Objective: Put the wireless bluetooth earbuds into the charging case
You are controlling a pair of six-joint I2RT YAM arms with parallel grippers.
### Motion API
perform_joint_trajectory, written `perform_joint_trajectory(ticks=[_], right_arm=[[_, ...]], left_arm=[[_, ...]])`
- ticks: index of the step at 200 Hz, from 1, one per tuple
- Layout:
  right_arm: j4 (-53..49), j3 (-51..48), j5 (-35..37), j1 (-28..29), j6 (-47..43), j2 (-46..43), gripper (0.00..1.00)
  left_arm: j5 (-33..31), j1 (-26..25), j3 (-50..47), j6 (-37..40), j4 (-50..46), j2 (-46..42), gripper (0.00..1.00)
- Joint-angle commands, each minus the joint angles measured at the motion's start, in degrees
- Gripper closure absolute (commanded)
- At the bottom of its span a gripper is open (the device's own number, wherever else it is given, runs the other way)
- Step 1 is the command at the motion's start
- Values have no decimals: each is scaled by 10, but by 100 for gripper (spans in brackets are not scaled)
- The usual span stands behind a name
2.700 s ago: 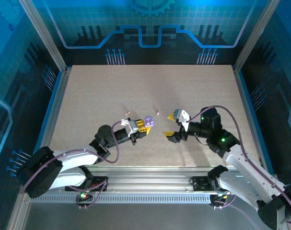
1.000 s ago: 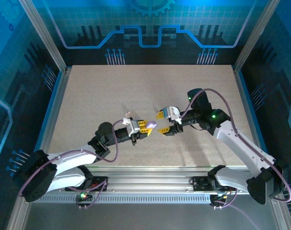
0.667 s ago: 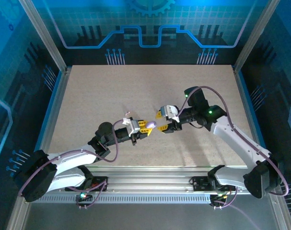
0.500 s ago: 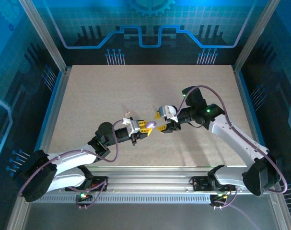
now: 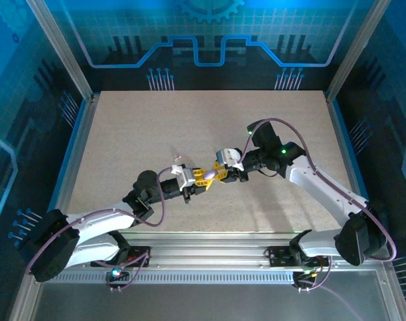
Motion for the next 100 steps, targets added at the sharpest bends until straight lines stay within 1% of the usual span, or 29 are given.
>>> perform_joint_trajectory(ticks=[1,17,31,55,59,67,75,88,100], right_arm=[[-10,13,1,8,-8,5,83],[-12,13,8,8,-12,4,85],[-13,12,14,4,-17,4,85],[-30,19,27,-11,-28,15,84],[-40,23,29,-15,-32,19,84],[-59,32,34,-22,-40,28,84],[-79,43,42,-31,-45,40,84],[-117,63,60,-44,-59,61,84],[-142,79,83,-58,-62,81,84]], left_arm=[[4,-3,15,10,11,-7,90],[0,-4,13,12,8,-8,85],[-5,-3,11,14,6,-9,75],[-26,-3,4,19,4,-9,50],[-30,-3,4,20,3,-9,47],[-39,-3,3,22,1,-8,36],[-50,-3,3,23,-3,-7,30],[-67,-3,6,27,-18,-5,23],[-80,-3,11,28,-34,-1,21]])
